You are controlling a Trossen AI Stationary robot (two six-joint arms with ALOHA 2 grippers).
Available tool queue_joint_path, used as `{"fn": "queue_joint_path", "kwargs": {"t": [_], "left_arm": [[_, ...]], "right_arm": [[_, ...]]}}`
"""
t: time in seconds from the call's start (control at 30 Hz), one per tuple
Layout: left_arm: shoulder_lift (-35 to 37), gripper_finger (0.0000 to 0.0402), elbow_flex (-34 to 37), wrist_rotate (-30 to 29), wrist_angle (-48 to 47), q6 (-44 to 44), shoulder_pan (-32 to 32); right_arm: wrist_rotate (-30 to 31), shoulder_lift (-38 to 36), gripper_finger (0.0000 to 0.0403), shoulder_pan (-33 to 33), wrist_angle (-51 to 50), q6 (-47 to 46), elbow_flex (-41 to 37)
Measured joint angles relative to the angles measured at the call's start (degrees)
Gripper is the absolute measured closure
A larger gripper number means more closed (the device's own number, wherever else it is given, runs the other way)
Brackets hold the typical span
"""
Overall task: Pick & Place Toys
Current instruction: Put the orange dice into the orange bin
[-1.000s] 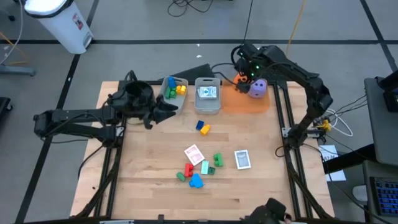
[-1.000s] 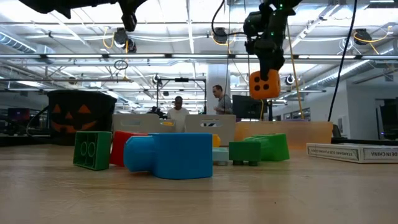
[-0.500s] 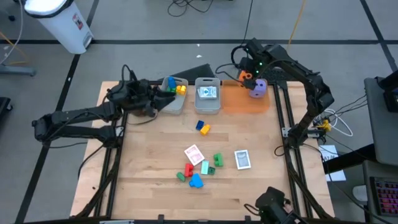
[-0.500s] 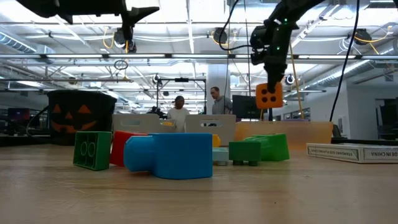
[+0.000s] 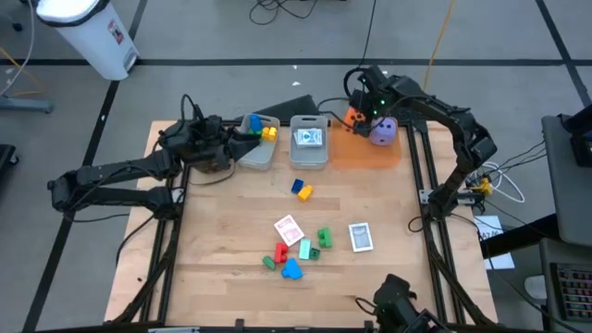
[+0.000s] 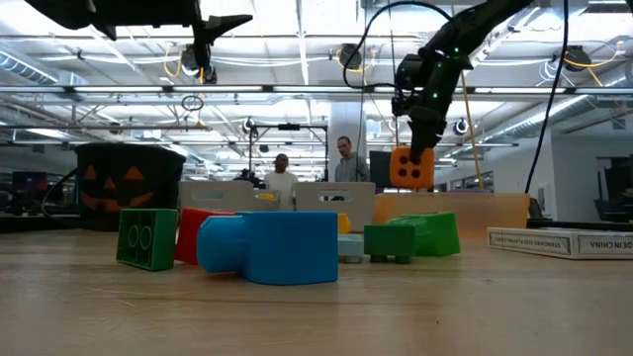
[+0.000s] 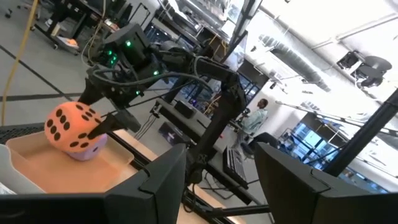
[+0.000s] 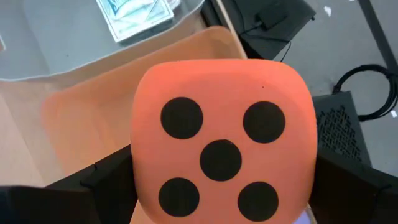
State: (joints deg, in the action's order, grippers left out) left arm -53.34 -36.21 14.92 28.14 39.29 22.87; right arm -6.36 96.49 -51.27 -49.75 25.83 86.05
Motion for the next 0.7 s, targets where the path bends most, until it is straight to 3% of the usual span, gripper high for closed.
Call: {"fn": "queue_joint_path", "kwargs": {"t": [0.3,0.7], "left_arm": [[0.00,0.0204,0.00,0.00,-0.02,0.52,-0.02],[0.00,0.0204,0.00,0.22,-0.02,2.79,-0.02]], "right_arm": [[-1.33,2.35,0.0046,-0.52,3.60,-5.20,-1.39],[-1.14,7.38,0.0046,-0.48,3.19,-5.21,-1.45]]}}
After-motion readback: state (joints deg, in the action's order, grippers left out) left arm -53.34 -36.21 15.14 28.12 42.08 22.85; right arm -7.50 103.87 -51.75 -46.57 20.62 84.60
